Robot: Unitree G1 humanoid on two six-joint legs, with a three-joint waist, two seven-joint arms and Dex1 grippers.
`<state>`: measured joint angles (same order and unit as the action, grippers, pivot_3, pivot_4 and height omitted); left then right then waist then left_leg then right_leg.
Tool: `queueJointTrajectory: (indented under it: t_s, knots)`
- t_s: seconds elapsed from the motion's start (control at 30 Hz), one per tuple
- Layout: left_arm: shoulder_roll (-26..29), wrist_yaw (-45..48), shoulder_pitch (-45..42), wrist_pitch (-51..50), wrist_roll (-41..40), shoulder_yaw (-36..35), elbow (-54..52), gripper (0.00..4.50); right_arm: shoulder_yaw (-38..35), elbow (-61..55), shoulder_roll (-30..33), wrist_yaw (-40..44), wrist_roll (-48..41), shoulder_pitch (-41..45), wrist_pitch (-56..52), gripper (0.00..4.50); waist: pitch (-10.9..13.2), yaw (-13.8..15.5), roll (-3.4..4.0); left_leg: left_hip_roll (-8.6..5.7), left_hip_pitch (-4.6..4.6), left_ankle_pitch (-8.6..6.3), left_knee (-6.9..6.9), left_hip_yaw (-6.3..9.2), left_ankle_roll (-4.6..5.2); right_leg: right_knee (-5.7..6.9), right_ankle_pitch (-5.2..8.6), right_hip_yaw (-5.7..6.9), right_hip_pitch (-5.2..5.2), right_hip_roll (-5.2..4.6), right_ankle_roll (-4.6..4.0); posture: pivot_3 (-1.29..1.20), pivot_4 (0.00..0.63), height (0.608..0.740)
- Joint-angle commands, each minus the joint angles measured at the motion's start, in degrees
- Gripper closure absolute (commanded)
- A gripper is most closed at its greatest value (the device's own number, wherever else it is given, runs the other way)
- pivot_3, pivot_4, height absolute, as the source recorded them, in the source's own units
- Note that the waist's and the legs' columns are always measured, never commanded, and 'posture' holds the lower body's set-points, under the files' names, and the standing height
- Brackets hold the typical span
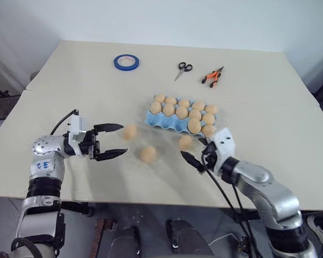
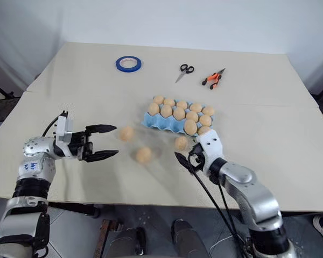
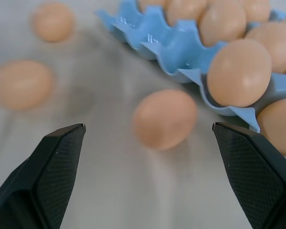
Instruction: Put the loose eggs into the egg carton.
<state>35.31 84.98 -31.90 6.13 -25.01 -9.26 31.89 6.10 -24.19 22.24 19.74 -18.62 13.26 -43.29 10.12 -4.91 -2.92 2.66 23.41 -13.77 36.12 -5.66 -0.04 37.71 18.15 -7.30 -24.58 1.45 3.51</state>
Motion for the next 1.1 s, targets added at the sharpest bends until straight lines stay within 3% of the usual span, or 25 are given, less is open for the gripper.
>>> queueJointTrajectory:
  t_s: [0.03, 0.3, 0.53, 0.63, 0.83, 1.1]
  knots:
    - [2.92, 1.45, 2.38, -0.98, -1.12, -1.3, -3.43, 0.0, 1.19, 2.23, -1.87, -1.31, 2.64, 1.77, 2.76, 0.03, 0.01, -0.02, 0.01, 0.0, 0.0, -0.01, 0.0, 0.01, -0.02, 0.0, 0.01, 0.01, 0.0, 0.0, -0.02, 0.0, 0.15, 0.74]
    - [5.13, 1.31, 4.57, 0.63, -0.22, -1.84, -3.89, 0.0, 1.98, 6.09, -4.7, -1.04, 5.03, 3.4, 4.94, 0.03, 0.0, -0.02, 0.01, 0.0, -0.01, -0.01, 0.01, 0.04, -0.02, 0.02, 0.02, 0.04, 0.02, -0.01, -0.04, 0.0, 0.15, 0.74]
    - [3.37, -0.11, 3.94, 5.45, 1.39, -1.42, 1.56, 0.0, 2.86, 10.11, -6.5, -0.69, 7.26, 4.8, 8.1, 0.03, 0.0, -0.16, 0.01, 0.01, -0.02, -0.01, -0.03, 0.03, -0.02, 0.02, 0.03, 0.06, 0.0, -0.02, -0.05, 0.0, 0.15, 0.74]
    - [2.0, -1.1, 2.55, 7.8, 2.16, -1.12, 5.06, 0.0, 3.19, 11.34, -7.06, -0.46, 8.15, 5.17, 9.36, 0.59, 0.0, -0.07, 0.01, 0.01, -0.01, -0.01, -0.01, 0.03, -0.02, 0.02, 0.03, 0.08, 0.0, -0.02, -0.05, 0.0, 0.15, 0.74]
    - [-0.39, -2.2, 0.59, 9.62, 2.47, -1.41, 8.77, 0.0, 2.85, 12.03, -7.62, -0.34, 9.08, 5.23, 10.54, 2.47, 0.0, -0.02, 0.0, 0.0, 0.01, -0.01, 0.01, 0.03, -0.02, 0.02, 0.02, 0.09, 0.01, -0.02, -0.04, 0.0, 0.15, 0.74]
    - [-1.86, -2.16, 1.14, 9.56, 2.48, -1.05, 8.33, 0.0, -1.23, 1.46, -5.66, 0.93, 5.37, 7.41, 5.24, 2.6, 0.0, -0.1, 0.01, 0.02, 0.02, -0.01, 0.0, 0.07, -0.02, 0.08, 0.02, 0.14, -0.01, -0.01, -0.04, 0.0, 0.15, 0.74]
